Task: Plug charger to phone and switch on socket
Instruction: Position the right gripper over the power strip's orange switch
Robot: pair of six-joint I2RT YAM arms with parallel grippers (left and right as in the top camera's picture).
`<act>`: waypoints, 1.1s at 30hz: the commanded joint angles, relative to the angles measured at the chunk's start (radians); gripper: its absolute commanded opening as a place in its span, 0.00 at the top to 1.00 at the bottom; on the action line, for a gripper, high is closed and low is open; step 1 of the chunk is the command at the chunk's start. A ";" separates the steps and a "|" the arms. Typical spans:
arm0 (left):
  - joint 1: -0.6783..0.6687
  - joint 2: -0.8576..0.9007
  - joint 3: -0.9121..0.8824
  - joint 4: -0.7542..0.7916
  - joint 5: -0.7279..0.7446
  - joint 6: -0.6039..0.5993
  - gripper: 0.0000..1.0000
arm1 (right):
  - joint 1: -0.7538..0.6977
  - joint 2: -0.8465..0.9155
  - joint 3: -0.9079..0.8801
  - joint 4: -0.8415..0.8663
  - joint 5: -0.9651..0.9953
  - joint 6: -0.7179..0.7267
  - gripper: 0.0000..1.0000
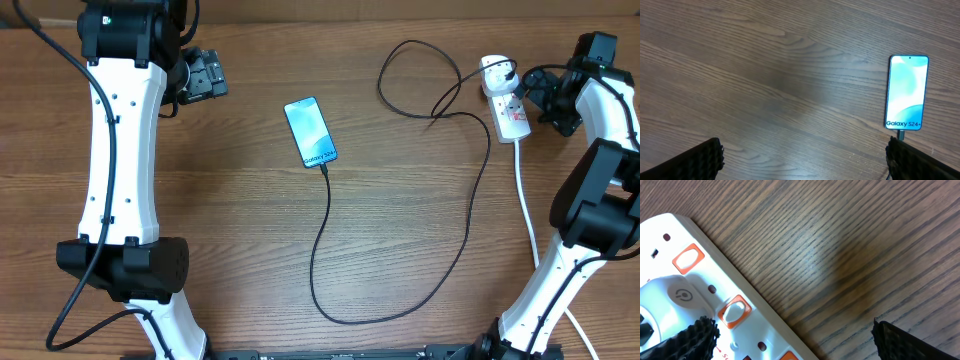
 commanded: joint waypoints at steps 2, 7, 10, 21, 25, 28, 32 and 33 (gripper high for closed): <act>0.005 0.007 -0.006 0.002 -0.010 -0.010 0.00 | 0.003 0.005 -0.005 0.006 0.009 -0.007 0.00; 0.005 0.007 -0.006 0.002 -0.010 -0.010 0.00 | 0.003 0.008 -0.005 0.018 0.009 -0.007 0.00; 0.005 0.007 -0.006 0.002 -0.010 -0.010 0.00 | 0.003 0.008 -0.005 0.022 0.010 -0.007 0.00; 0.005 0.007 -0.006 0.002 -0.010 -0.010 0.00 | 0.003 0.017 -0.005 0.025 0.010 -0.008 0.00; 0.005 0.007 -0.006 0.002 -0.010 -0.010 0.00 | 0.003 0.017 -0.005 0.024 0.014 -0.008 0.00; 0.005 0.007 -0.006 0.002 -0.010 -0.010 0.00 | 0.003 0.017 -0.005 0.018 0.032 -0.008 0.00; 0.005 0.007 -0.006 0.002 -0.010 -0.010 0.00 | 0.003 0.017 -0.005 0.016 0.032 -0.008 0.00; 0.005 0.007 -0.006 0.002 -0.010 -0.010 0.00 | 0.003 0.017 -0.005 0.015 0.032 -0.008 0.00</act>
